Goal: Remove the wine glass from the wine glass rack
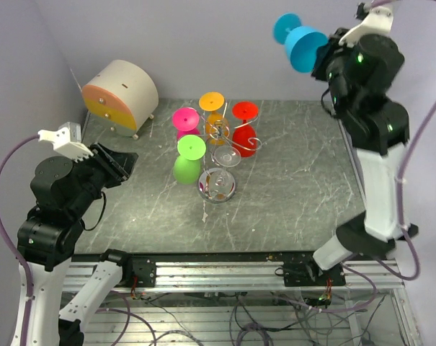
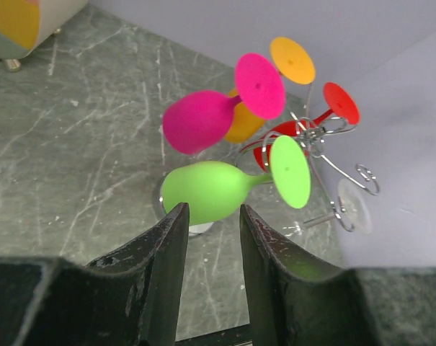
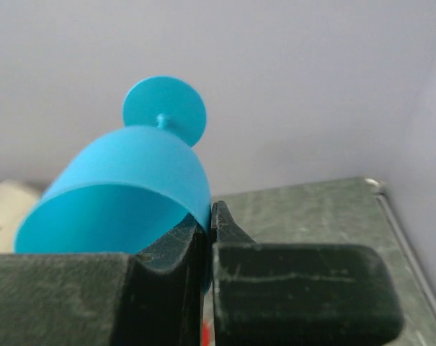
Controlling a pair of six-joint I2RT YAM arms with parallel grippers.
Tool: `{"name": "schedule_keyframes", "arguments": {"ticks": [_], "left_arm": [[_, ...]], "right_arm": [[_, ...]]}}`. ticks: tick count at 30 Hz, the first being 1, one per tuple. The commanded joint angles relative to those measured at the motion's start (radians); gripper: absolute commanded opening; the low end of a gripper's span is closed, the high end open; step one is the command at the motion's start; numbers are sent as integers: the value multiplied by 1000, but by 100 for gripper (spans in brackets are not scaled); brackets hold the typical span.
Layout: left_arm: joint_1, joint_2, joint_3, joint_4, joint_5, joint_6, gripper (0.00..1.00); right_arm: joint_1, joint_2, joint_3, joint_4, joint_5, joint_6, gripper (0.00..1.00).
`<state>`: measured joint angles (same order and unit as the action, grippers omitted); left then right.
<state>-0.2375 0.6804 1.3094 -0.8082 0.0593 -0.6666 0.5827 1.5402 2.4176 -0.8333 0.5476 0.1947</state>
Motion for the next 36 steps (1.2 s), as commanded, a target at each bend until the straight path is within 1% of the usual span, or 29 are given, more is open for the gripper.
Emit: {"name": "schedule_keyframes", "arguments": {"ticks": [1,3,4,5,7,9,13,18,23,27,33,36], "left_arm": [[-2,-4,-35,-33,-73,48,45],[-3,-13,-45,-42,-67,48,45],[-2,-20,-50,-47,-64,47,44],[-1,-26,-57,-51,-61,47,44],[-2,-40,-72,-55,-58,48,44],[-2,-53,-92,-61,-51,46,44],[-2,-73,-142,-62,-29,37,44],[-2,-95,-196,-69,-9,23,43],[-2,-114,-212,-91,-13,26,43],[-2,-123,-216,-109,-25,34,43],[-2,-134,-234,-111,-24,23,43],[-2,-141,-248,-108,-19,14,43]], "right_arm": [[-316,176,61,-129,-168,61,0],[-452,221,8,-170,-312,108,0],[-498,242,-21,-187,-384,124,0],[-533,263,-47,-208,-420,136,0],[-555,311,-65,-267,-438,127,0],[-557,359,-65,-349,-430,115,0],[-557,398,-132,-399,-487,70,0],[-556,393,-249,-385,-504,48,0],[-530,413,-327,-383,-507,33,0],[-500,428,-371,-381,-490,24,0],[-498,433,-404,-372,-461,19,0],[-495,441,-417,-366,-459,15,3]]}}
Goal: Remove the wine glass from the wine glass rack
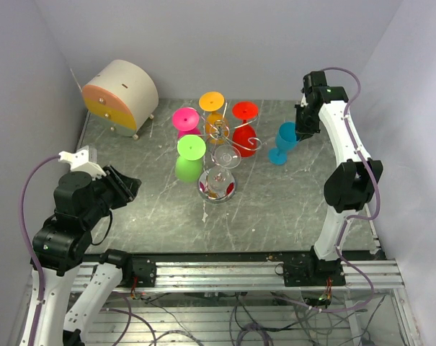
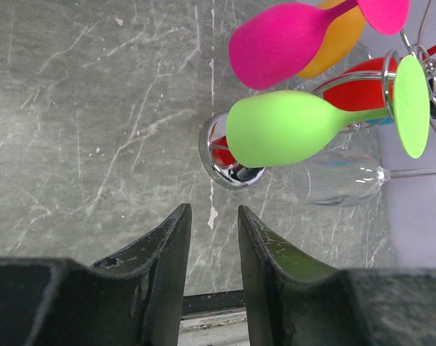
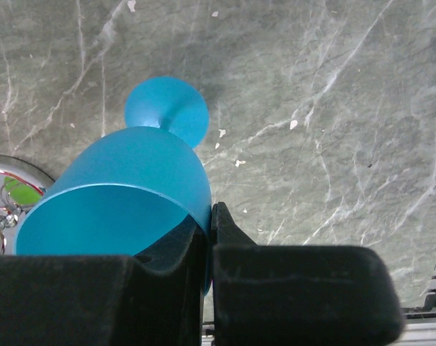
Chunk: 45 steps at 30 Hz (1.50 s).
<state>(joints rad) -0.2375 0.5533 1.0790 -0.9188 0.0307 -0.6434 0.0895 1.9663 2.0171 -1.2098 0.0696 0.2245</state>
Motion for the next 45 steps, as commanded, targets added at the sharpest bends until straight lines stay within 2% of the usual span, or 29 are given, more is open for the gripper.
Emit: {"name": "schedule_keyframes", "arguments": {"ticks": [1,15,18,20,23,27,31,35,37,41,45], "left_arm": [[-2,-15,-20,1,10,-11,43],[-2,-22,-20,-20,-5,-9,43],[-2,-23,-22,-25,-6,-11,43],[-1,-24,-24,-24,-6,-14,43],[-2,-25,-28,-22,-2,-18,42],[-2,-26,-28,-23,-2,-22,42],[-2,-24,-28,-23,-5,-22,42],[-2,-23,-27,-26,-11,-22,42],[-2,-23,-25,-27,-15,-22,42],[-2,-20,-19,-26,-18,-24,42],[-2,-18,1,-41,-25,-21,42]], "right_arm": [[0,18,-21,11,21,-15,4],[27,48,-101,67,58,-4,6],[29,39,-101,70,64,-4,14],[28,28,-98,72,62,-5,28],[28,6,-82,66,52,-9,37],[28,-37,-23,40,33,-5,39],[29,-72,118,-15,18,17,36],[29,-130,201,2,-87,58,37],[27,-162,199,57,-237,92,40],[28,-249,67,270,-534,196,43],[29,-292,-78,483,-748,314,43]]}}
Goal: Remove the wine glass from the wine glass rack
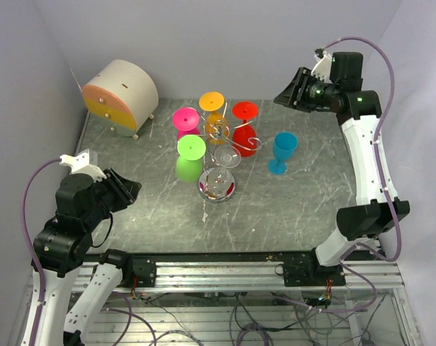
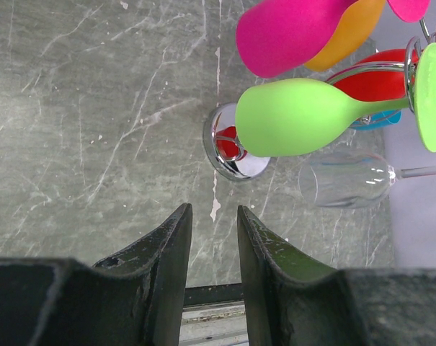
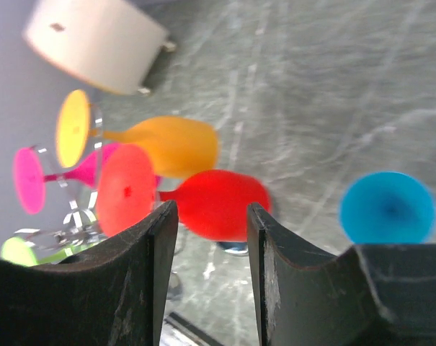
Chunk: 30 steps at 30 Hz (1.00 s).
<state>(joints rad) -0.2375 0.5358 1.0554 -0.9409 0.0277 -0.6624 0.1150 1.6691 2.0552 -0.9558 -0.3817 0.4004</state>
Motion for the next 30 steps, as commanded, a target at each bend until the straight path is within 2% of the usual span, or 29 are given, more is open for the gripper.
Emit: {"name": "schedule_keyframes", "arguments": {"ticks": [1,9,30], "left_arm": [[-2,-3,27,-22,-26,0,42],[-2,-11,13,-23,-26,-7,42],[-2,-16,-28,-10,-23,-17,42]], "right_arm": [[4,0,-143,268,-332,159,43],[8,5,-197,383,-462,224,40],[90,47,-178,363,-435,183,35]]}}
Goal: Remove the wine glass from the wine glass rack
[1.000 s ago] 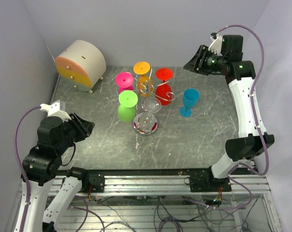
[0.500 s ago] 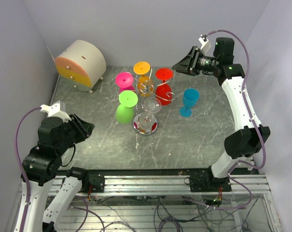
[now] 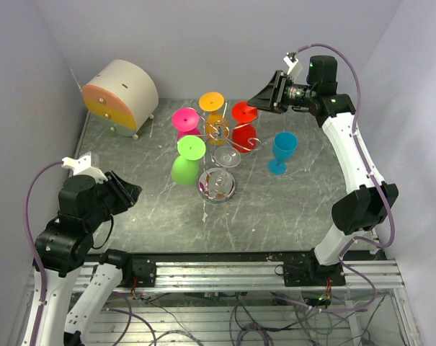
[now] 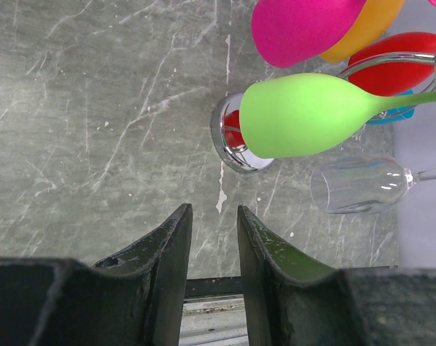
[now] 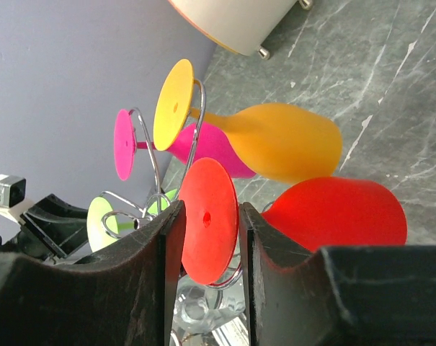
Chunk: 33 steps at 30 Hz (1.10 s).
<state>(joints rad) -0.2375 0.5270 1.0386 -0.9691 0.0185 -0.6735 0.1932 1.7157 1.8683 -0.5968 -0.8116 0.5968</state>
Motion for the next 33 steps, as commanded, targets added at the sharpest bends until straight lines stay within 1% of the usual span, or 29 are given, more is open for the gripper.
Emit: {"name": "schedule_keyframes", "arguments": {"ticks": [1,9,15,22,27,30,31,33], "left_arm": [[-2,-7,-13,19,-14,-6,42],[-2,-5,-20,20,-10,-3,42],[-1,-12,-21,17,-10,-1,42],[-2,-13,-21,6,-14,5,42],[-2,-16,-20,9,-14,0,42],[-2,-16,-14,6,-15,0,42],[-2,-13,-11,4,-14,1,42],[-2,-12,-7,-1,-15,2,42]], "right_arm": [[13,-3,10,4,-5,-14,35],[15,-10,22,-17,-6,-23,30],[21,-13,-1,-11,-7,-18,23],[39,-14,-2,-6,-6,-15,21],[38,-10,8,-18,26,-11,9],[37,-18,-6,3,48,15,2],[37,-24,-11,17,58,25,0],[35,-31,-27,44,77,53,0]]}}
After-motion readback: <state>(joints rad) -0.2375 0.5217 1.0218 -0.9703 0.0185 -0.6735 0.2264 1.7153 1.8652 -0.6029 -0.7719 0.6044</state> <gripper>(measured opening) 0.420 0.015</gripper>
